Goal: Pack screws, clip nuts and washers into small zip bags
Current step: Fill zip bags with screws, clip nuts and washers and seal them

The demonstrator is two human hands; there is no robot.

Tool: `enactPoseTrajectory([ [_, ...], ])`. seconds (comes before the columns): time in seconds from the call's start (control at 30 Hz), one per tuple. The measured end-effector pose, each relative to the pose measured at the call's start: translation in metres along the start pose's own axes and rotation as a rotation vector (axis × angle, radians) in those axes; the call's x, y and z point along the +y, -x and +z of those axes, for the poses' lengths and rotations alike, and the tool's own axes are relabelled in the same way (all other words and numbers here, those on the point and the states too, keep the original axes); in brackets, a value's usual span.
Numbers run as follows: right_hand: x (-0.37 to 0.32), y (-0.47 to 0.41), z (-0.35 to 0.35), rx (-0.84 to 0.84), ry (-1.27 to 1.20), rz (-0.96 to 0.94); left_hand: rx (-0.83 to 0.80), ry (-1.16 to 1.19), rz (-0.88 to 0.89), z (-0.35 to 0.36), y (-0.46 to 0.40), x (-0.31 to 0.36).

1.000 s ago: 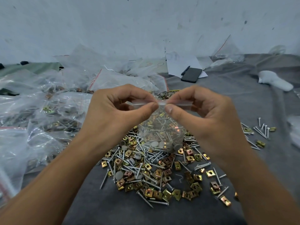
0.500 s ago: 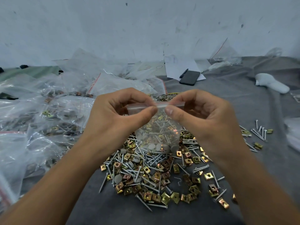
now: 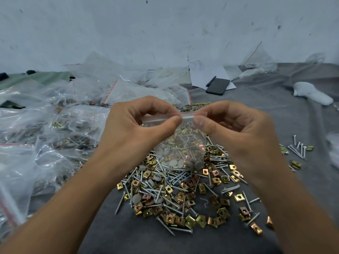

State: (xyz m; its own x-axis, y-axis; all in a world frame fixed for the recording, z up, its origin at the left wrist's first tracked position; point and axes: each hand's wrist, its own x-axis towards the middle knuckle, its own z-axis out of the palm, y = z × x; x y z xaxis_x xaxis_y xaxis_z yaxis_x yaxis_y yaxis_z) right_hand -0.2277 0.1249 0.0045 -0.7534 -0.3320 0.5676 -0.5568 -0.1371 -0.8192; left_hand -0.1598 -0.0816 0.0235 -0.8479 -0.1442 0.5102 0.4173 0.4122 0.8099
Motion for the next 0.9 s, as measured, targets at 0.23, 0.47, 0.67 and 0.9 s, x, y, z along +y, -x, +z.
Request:
enactPoseTrajectory([
  [0.23,0.002,-0.001,0.000,0.026,0.009,-0.018,0.000,0.001,-0.008,0.001,-0.001,0.002],
  [0.47,-0.002,-0.001,0.006,-0.065,0.058,-0.037,-0.015,-0.016,-0.006,0.005,-0.002,0.003],
  [0.67,-0.003,-0.004,0.004,0.025,0.197,-0.126,0.001,-0.103,0.022,-0.002,-0.004,0.003],
  [0.9,-0.002,-0.008,-0.016,0.115,0.209,-0.128,0.031,-0.046,0.007,-0.008,-0.004,0.003],
])
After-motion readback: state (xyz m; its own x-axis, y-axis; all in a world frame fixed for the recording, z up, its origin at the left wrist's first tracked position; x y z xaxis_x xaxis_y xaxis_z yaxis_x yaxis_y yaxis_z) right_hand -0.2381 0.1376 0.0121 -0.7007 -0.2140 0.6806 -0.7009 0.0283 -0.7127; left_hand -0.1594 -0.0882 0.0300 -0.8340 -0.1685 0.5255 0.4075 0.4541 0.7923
